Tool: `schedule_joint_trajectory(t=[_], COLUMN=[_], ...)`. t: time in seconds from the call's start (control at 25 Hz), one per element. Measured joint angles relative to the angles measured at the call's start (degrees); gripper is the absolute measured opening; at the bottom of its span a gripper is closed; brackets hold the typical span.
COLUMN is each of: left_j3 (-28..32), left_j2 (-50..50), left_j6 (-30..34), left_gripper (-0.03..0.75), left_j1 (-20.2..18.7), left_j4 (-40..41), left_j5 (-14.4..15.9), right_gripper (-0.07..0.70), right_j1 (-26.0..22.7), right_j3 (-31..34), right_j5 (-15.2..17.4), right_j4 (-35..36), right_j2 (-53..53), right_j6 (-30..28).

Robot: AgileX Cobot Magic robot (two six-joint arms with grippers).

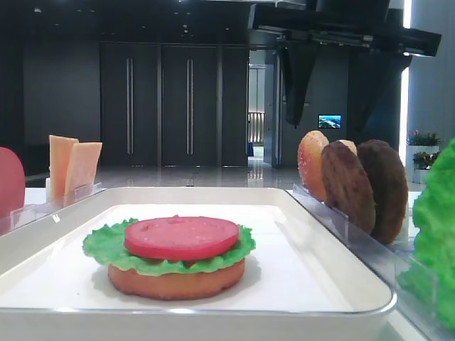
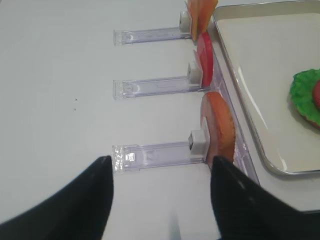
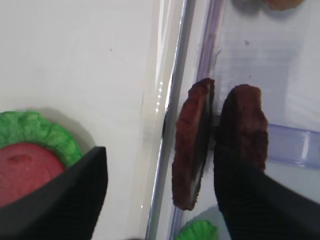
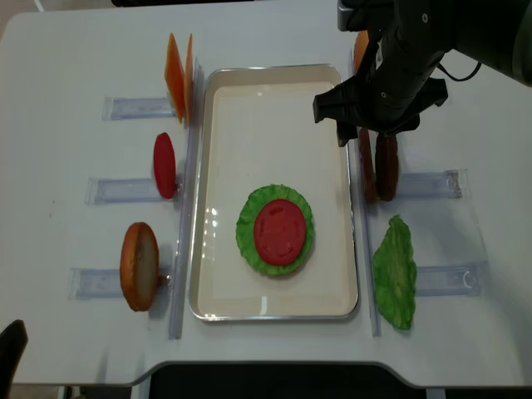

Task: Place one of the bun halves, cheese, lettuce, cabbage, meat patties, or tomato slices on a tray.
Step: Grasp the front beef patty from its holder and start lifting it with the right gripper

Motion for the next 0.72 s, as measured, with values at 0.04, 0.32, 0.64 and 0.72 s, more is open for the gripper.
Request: schedule_joint_trajectory(t=[0.04, 0.32, 0.64, 0.72], left_j3=[0.00, 0.00, 0.00, 0.00], left_j2=[0.00, 0.00, 0.00, 0.00], left_j6=[0.00, 0.00, 0.00, 0.00], left_gripper=[0.471, 0.471, 0.471, 0.471], left_j1=[0.00, 0.00, 0.00, 0.00], left_j4=[0.00, 0.00, 0.00, 0.00], left_j5=[0.00, 0.00, 0.00, 0.00], right_gripper=[0.440, 0.440, 0.440, 0.440], right_j1=[0.00, 0.00, 0.00, 0.00], right_j3=[0.00, 0.00, 0.00, 0.00], right_j5=[0.00, -0.11, -0.17, -0.17], right_j4=[-0.06, -0.18, -0.23, -0.23], right_j2=[0.05, 0.05, 0.05, 0.05], right_j6=[0.00, 0.00, 0.00, 0.00])
